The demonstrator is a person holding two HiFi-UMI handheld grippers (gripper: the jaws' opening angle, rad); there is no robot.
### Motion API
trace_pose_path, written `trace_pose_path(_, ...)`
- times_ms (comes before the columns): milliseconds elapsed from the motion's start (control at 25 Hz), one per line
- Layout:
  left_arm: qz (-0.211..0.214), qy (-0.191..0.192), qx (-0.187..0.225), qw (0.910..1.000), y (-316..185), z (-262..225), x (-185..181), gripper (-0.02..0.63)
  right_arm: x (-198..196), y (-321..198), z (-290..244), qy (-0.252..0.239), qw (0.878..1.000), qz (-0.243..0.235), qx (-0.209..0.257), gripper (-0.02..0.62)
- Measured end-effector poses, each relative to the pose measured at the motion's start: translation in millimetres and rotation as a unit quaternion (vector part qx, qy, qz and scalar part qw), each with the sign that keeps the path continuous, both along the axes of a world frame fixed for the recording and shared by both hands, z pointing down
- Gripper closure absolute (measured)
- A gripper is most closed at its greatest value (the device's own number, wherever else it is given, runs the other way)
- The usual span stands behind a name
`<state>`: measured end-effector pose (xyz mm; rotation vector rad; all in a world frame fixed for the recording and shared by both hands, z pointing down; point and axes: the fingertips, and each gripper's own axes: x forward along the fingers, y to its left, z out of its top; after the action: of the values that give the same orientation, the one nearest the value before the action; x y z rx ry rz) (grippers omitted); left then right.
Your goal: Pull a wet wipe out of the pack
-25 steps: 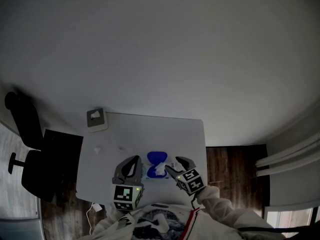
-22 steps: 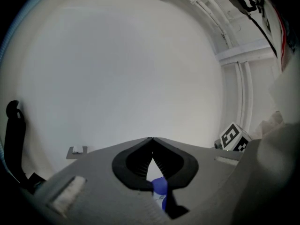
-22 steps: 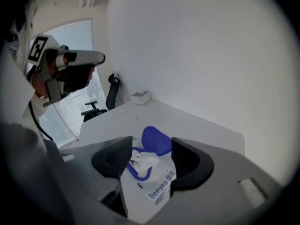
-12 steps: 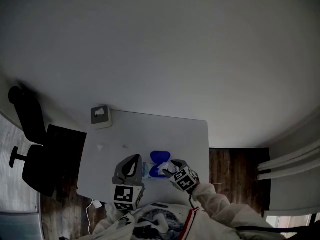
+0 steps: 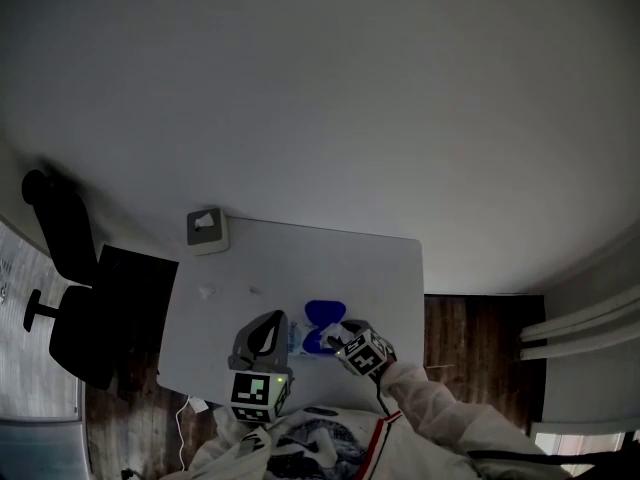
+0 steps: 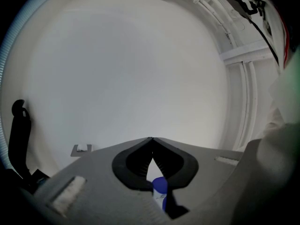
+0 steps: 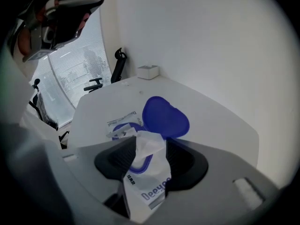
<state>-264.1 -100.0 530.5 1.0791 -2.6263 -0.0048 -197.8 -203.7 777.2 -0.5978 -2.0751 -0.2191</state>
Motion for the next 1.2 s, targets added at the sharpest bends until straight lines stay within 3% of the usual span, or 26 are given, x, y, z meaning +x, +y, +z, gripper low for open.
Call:
trace_pose_path(360, -0.013, 0.002, 0.002, 0.9999, 2.5, 0.6, 2.0, 0.604, 5.6, 7.0, 8.5, 0.009, 1.0, -0.004, -0.004, 0.427)
trace_pose_path(880, -0.008, -0.011, -0.011, 0.9999, 1.6, -0.1, 7.5, 0.604, 10.6, 7.0, 7.6, -0.001, 1.0, 0.005, -0.003, 0.576)
trace_pose_path(1200, 0.004, -0.017, -0.025, 0.9995, -1.1, 1.1, 11.9, 0.604, 12.8, 7.7, 1.9, -0.007, 1.0, 0.007, -0.004, 0.584)
